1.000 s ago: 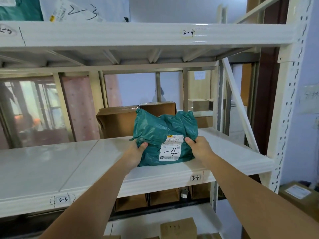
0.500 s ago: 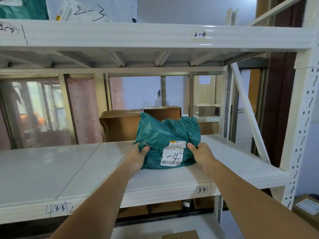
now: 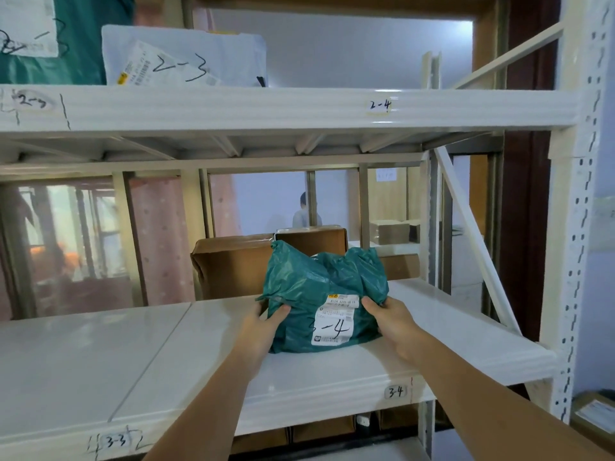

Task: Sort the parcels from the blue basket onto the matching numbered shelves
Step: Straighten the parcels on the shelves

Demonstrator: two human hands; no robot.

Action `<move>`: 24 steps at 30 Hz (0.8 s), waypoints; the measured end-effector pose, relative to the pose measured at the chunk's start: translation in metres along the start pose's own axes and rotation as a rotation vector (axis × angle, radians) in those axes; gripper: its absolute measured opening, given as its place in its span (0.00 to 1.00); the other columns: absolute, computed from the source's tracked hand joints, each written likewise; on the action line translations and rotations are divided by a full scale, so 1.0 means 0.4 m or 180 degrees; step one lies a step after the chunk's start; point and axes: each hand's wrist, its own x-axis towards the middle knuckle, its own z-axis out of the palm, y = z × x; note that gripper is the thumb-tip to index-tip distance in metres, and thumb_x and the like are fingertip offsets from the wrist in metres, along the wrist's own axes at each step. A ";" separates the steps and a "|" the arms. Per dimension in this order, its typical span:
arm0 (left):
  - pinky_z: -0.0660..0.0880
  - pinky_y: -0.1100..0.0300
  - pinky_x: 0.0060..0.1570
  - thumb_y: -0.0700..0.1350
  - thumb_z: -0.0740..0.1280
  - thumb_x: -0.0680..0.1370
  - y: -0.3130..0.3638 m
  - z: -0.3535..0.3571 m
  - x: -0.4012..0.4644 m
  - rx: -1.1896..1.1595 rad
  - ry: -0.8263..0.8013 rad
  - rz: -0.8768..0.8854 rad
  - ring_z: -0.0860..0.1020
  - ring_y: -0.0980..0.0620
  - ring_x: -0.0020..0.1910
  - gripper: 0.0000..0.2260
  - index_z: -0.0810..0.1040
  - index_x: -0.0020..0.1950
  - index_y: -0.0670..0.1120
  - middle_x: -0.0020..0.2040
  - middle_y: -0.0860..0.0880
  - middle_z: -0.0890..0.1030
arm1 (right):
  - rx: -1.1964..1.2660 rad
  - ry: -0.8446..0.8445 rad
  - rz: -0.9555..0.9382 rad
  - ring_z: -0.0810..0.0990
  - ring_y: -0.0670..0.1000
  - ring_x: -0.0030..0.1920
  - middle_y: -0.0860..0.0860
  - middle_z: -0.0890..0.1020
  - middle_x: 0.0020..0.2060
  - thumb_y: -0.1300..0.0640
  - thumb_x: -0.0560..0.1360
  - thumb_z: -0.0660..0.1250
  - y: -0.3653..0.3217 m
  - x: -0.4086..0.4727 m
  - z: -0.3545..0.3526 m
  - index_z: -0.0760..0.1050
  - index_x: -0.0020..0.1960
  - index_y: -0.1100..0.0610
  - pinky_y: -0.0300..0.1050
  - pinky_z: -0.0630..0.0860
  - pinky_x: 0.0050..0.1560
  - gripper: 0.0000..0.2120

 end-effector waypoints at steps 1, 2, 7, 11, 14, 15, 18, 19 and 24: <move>0.80 0.59 0.48 0.49 0.74 0.78 0.000 -0.002 0.000 -0.0020 -0.0005 -0.0023 0.83 0.52 0.55 0.23 0.73 0.71 0.51 0.59 0.51 0.84 | -0.0022 0.0066 -0.0036 0.81 0.52 0.54 0.50 0.84 0.53 0.48 0.80 0.67 -0.001 -0.005 0.002 0.79 0.56 0.51 0.53 0.78 0.62 0.09; 0.80 0.59 0.47 0.49 0.74 0.77 0.000 -0.003 -0.001 -0.0043 -0.0003 -0.0028 0.84 0.52 0.55 0.24 0.73 0.72 0.50 0.59 0.51 0.84 | -0.0040 0.0105 -0.0071 0.81 0.52 0.53 0.50 0.84 0.53 0.48 0.80 0.67 -0.005 -0.011 0.005 0.79 0.57 0.53 0.50 0.78 0.60 0.10; 0.80 0.61 0.45 0.48 0.76 0.76 0.008 -0.003 -0.006 -0.0046 0.0020 -0.0013 0.84 0.52 0.54 0.23 0.74 0.69 0.49 0.59 0.50 0.84 | -0.0369 0.0153 -0.0365 0.79 0.51 0.54 0.52 0.81 0.58 0.50 0.83 0.62 -0.017 -0.036 -0.010 0.74 0.66 0.56 0.45 0.74 0.56 0.15; 0.80 0.53 0.53 0.47 0.75 0.77 0.006 -0.008 -0.008 -0.0051 0.0044 -0.0009 0.83 0.49 0.57 0.24 0.73 0.70 0.47 0.60 0.48 0.83 | -0.0891 0.0174 -0.0335 0.70 0.57 0.73 0.56 0.69 0.75 0.44 0.81 0.63 -0.015 -0.060 -0.043 0.59 0.80 0.60 0.52 0.68 0.71 0.34; 0.80 0.51 0.54 0.45 0.72 0.77 0.008 -0.006 -0.022 0.0173 0.0064 0.0043 0.82 0.48 0.57 0.21 0.73 0.69 0.50 0.61 0.49 0.83 | -0.1439 0.0176 -0.0421 0.65 0.57 0.77 0.57 0.65 0.78 0.44 0.83 0.60 -0.009 -0.088 -0.080 0.57 0.80 0.61 0.50 0.61 0.74 0.33; 0.80 0.48 0.56 0.46 0.73 0.75 0.008 -0.007 -0.024 0.0394 0.0118 0.0112 0.83 0.48 0.56 0.19 0.76 0.66 0.54 0.59 0.51 0.83 | -0.1652 0.0153 -0.0455 0.64 0.57 0.77 0.57 0.65 0.78 0.44 0.83 0.59 -0.005 -0.100 -0.095 0.58 0.80 0.61 0.48 0.60 0.75 0.32; 0.82 0.55 0.50 0.45 0.72 0.75 0.033 -0.002 -0.040 0.1218 0.0140 0.0300 0.83 0.47 0.53 0.10 0.77 0.53 0.56 0.50 0.53 0.84 | -0.2202 0.0063 -0.0488 0.64 0.56 0.77 0.56 0.65 0.78 0.45 0.84 0.56 0.000 -0.128 -0.143 0.60 0.80 0.61 0.45 0.60 0.74 0.30; 0.81 0.63 0.42 0.42 0.71 0.77 0.052 0.002 -0.057 0.1388 0.0084 0.0306 0.83 0.49 0.50 0.10 0.76 0.54 0.54 0.49 0.53 0.84 | -0.2346 0.0038 -0.0470 0.64 0.56 0.77 0.56 0.65 0.78 0.44 0.84 0.56 -0.003 -0.138 -0.156 0.60 0.80 0.60 0.44 0.59 0.74 0.30; 0.69 0.59 0.55 0.51 0.70 0.79 0.108 -0.025 -0.153 0.2482 -0.0340 -0.0015 0.76 0.45 0.61 0.20 0.73 0.68 0.47 0.64 0.49 0.77 | -0.3300 -0.0375 -0.0461 0.54 0.57 0.80 0.57 0.60 0.80 0.41 0.84 0.52 -0.010 -0.206 -0.203 0.56 0.81 0.58 0.51 0.53 0.77 0.31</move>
